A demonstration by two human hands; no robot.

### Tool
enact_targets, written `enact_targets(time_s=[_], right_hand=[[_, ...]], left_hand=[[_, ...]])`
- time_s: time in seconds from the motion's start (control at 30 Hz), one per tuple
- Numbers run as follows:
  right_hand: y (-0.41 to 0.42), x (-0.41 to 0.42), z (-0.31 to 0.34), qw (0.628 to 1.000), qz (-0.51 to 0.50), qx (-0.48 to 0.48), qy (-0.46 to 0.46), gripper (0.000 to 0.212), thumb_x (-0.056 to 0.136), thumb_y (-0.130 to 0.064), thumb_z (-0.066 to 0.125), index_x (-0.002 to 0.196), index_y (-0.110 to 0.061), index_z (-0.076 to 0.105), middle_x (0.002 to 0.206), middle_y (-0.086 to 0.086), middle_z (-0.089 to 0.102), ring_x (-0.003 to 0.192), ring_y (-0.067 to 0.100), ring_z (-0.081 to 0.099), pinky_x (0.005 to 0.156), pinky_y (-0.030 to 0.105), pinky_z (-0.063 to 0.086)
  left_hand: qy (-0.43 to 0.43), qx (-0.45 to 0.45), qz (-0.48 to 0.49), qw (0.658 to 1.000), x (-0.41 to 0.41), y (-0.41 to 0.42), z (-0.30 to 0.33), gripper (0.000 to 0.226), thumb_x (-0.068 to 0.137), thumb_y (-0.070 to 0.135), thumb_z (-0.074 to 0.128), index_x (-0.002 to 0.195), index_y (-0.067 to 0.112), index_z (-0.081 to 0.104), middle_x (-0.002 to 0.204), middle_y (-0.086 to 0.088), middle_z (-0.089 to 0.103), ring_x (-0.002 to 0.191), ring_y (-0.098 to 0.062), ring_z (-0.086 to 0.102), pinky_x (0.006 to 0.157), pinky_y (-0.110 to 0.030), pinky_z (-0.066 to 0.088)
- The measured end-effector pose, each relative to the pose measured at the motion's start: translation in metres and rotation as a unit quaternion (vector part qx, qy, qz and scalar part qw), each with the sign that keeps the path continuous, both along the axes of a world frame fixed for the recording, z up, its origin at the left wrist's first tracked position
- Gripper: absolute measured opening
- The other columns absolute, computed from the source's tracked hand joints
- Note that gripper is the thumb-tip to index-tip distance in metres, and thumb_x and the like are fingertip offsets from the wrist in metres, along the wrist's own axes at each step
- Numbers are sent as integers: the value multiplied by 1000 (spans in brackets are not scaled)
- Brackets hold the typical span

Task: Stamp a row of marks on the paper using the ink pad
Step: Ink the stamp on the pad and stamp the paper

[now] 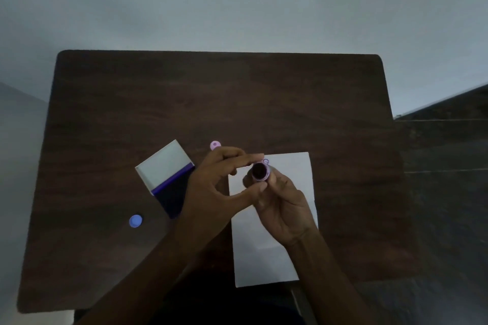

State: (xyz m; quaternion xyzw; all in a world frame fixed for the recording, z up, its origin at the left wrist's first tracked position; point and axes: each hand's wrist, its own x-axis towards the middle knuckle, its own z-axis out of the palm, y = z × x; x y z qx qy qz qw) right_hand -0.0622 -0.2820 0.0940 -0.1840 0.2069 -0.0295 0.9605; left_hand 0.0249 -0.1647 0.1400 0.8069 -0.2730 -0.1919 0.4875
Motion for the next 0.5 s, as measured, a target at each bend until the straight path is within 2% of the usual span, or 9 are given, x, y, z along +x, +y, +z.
enact_targets(time_s=[0.07,0.17,0.27,0.33,0.37,0.43,0.5], right_hand=[[-23,-10,-8,994,-9,-85,74,31,76,-21,76,104,-8,69,99,7,71,87,17,66,75,27,55],[-57,-20,-23,948,-19,-254,191,33,68,-23,82,95,-8,72,90,9,74,64,13,60,55,24,49],[-78,-21,-40,853,-11,-446,270,18,72,-21,80,89,-18,74,82,-1,75,57,10,61,53,20,50],[-84,-18,-54,772,1,-557,307,14,73,-23,79,83,-27,71,75,-11,73,65,8,67,56,15,52],[-83,-15,-61,737,8,-596,318,14,74,-24,79,82,-29,68,74,-15,71,68,7,67,57,15,52],[-79,-9,-74,686,24,-648,329,14,75,-24,78,83,-27,66,74,-16,67,68,6,65,58,13,52],[-72,-6,-86,658,30,-675,333,15,75,-22,77,82,-21,65,75,-10,66,65,6,63,58,14,52]], left_hand=[[14,16,-15,1000,-1,-7,-23,58,69,38,80,122,29,57,111,13,60,86,-6,59,73,-11,49],[-5,88,-30,996,7,-16,-65,62,71,52,73,127,32,55,110,14,63,82,-5,58,63,-12,48],[-26,162,-41,986,11,-28,-103,53,77,43,73,126,29,59,118,8,64,89,-5,59,72,-13,50],[-44,207,-62,975,11,-38,-124,51,81,38,72,129,27,58,123,3,62,101,-10,58,83,-20,51],[-55,222,-68,971,10,-42,-132,51,82,38,71,129,26,58,123,2,61,104,-11,57,84,-20,48],[-67,237,-66,967,8,-50,-143,49,83,39,69,129,26,58,120,1,62,105,-12,55,84,-18,44],[-67,247,-63,965,4,-56,-151,49,83,40,69,129,26,58,120,1,62,105,-14,55,87,-23,46]])
